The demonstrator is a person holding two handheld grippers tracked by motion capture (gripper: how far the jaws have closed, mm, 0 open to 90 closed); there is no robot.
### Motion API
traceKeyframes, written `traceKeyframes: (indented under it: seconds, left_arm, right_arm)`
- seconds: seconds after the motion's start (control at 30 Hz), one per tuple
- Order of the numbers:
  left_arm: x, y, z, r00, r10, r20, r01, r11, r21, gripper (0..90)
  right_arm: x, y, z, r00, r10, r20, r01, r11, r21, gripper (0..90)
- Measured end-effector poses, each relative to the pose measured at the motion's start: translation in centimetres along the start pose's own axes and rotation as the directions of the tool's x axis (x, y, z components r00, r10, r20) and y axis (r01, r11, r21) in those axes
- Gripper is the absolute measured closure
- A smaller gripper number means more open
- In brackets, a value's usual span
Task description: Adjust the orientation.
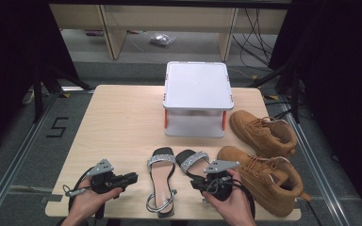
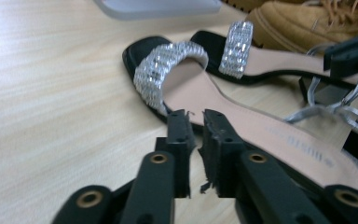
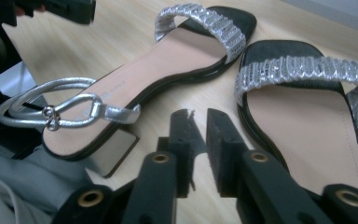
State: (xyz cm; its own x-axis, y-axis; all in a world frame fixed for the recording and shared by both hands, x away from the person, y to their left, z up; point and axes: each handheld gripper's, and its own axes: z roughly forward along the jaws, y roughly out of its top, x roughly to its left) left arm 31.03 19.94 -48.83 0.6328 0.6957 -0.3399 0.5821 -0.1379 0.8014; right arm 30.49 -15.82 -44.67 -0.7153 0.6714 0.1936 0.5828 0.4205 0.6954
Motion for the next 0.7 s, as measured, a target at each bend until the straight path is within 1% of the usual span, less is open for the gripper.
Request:
traceKeyframes:
  seconds: [0.03, 0.07, 0.1, 0.13, 0.17, 0.2, 0.23, 0.27, 0.3, 0.33, 0.37, 0.4, 0.43, 0.47, 0.5, 0.53, 0.57, 0.6, 0.63, 0.67, 0.7]
  left_arm:
    - [0.1, -0.1, 0.1, 1.0000, -0.004, 0.008, 0.004, 0.9999, 0.010, 84.1]
    - [0.2, -0.1, 0.2, 1.0000, 0.006, 0.004, -0.007, 0.9997, 0.022, 86.1]
    - [0.2, -0.2, 0.3, 1.0000, 0.003, -0.005, -0.002, 0.9996, 0.027, 87.4]
    - [0.3, -0.3, 0.4, 0.9999, 0.014, -0.006, -0.014, 0.9997, 0.019, 88.2]
    - [0.3, -0.3, 0.5, 0.9998, 0.021, -0.005, -0.020, 0.9995, 0.026, 88.8]
    - [0.3, -0.4, 0.6, 0.9995, 0.031, -0.003, -0.031, 0.9989, 0.034, 88.9]
    - [0.2, -0.4, 0.7, 0.9995, 0.033, 0.001, -0.033, 0.9988, 0.037, 88.9]
    - [0.1, -0.5, 0.7, 0.9991, 0.042, 0.000, -0.042, 0.9981, 0.046, 88.8]
    - [0.0, -0.6, 0.8, 0.9986, 0.052, 0.006, -0.052, 0.9970, 0.056, 88.5]
    - [-0.1, -0.7, 0.9, 0.9980, 0.063, 0.005, -0.063, 0.9960, 0.063, 88.2]
    - [-0.1, -0.8, 1.0, 0.9967, 0.080, 0.012, -0.081, 0.9938, 0.077, 88.0]
    - [-0.3, -0.9, 1.1, 0.9965, 0.083, 0.006, -0.084, 0.9927, 0.087, 88.0]
    - [-0.4, -0.9, 1.3, 0.9952, 0.098, 0.001, -0.098, 0.9907, 0.095, 88.1]
    - [-0.5, -0.9, 1.4, 0.9939, 0.110, 0.008, -0.110, 0.9888, 0.101, 88.9]
    - [-0.7, -0.9, 1.5, 0.9932, 0.116, 0.013, -0.117, 0.9873, 0.108, 89.3]
    - [-0.9, -0.9, 1.7, 0.9916, 0.128, 0.018, -0.129, 0.9852, 0.112, 89.4]
    - [-1.1, -0.9, 1.9, 0.9903, 0.137, 0.020, -0.139, 0.9832, 0.118, 89.5]
    - [-1.3, -0.9, 2.1, 0.9889, 0.146, 0.028, -0.148, 0.9795, 0.136, 89.5]
    - [-1.4, -0.9, 2.3, 0.9886, 0.148, 0.026, -0.150, 0.9790, 0.138, 89.5]
    - [-1.6, -1.0, 2.6, 0.9888, 0.145, 0.032, -0.149, 0.9781, 0.146, 89.5]
    - [-1.6, -1.0, 3.0, 0.9875, 0.153, 0.037, -0.158, 0.9732, 0.167, 89.5]
  right_arm:
    - [0.1, 0.0, 0.2, 1.0000, 0.004, 0.001, -0.004, 1.000, 0.013, 83.5]
    - [0.3, 0.1, 0.4, 0.9999, 0.012, 0.005, -0.012, 1.000, 0.027, 84.5]
    - [0.2, 0.0, 0.8, 0.9999, -0.001, 0.017, 0.001, 1.000, 0.025, 87.3]
    - [0.2, 0.0, 1.1, 0.9997, -0.012, 0.023, 0.011, 0.999, 0.052, 88.5]
    - [0.2, -0.1, 1.5, 0.9985, -0.037, 0.040, 0.035, 0.998, 0.061, 89.8]
    - [0.2, -0.1, 1.7, 0.9980, -0.042, 0.048, 0.039, 0.997, 0.069, 90.0]
    - [0.3, 0.0, 1.8, 0.9978, -0.047, 0.047, 0.042, 0.995, 0.094, 90.0]
    - [0.4, -0.1, 2.1, 0.9975, -0.048, 0.052, 0.043, 0.994, 0.097, 90.0]
    - [0.5, 0.0, 2.2, 0.9984, -0.036, 0.044, 0.031, 0.994, 0.105, 90.0]
    - [0.6, 0.0, 2.5, 0.9981, -0.039, 0.049, 0.033, 0.993, 0.113, 90.0]
    - [0.8, 0.0, 2.7, 0.9980, -0.043, 0.047, 0.037, 0.992, 0.121, 90.0]
    - [0.9, 0.0, 3.1, 0.9982, -0.044, 0.040, 0.039, 0.992, 0.118, 90.0]
    - [1.0, 0.1, 3.4, 0.9966, -0.072, 0.040, 0.066, 0.989, 0.136, 90.0]
    - [1.3, 0.1, 3.7, 0.9973, -0.064, 0.037, 0.057, 0.986, 0.155, 90.0]
    - [1.4, 0.2, 3.9, 0.9967, -0.072, 0.038, 0.064, 0.984, 0.164, 90.0]
    - [1.6, 0.3, 4.2, 0.9974, -0.059, 0.041, 0.051, 0.982, 0.182, 90.0]
    - [1.6, 0.2, 4.6, 0.9941, -0.096, 0.050, 0.086, 0.980, 0.179, 90.0]
    - [1.8, 0.2, 4.8, 0.9932, -0.109, 0.040, 0.100, 0.977, 0.190, 90.0]
    - [2.2, 0.4, 4.9, 0.9958, -0.085, 0.033, 0.077, 0.976, 0.206, 90.0]
    - [2.2, 0.3, 5.1, 0.9949, -0.096, 0.033, 0.087, 0.975, 0.205, 90.0]
    - [2.4, 0.4, 5.2, 0.9956, -0.088, 0.033, 0.079, 0.974, 0.212, 90.0]
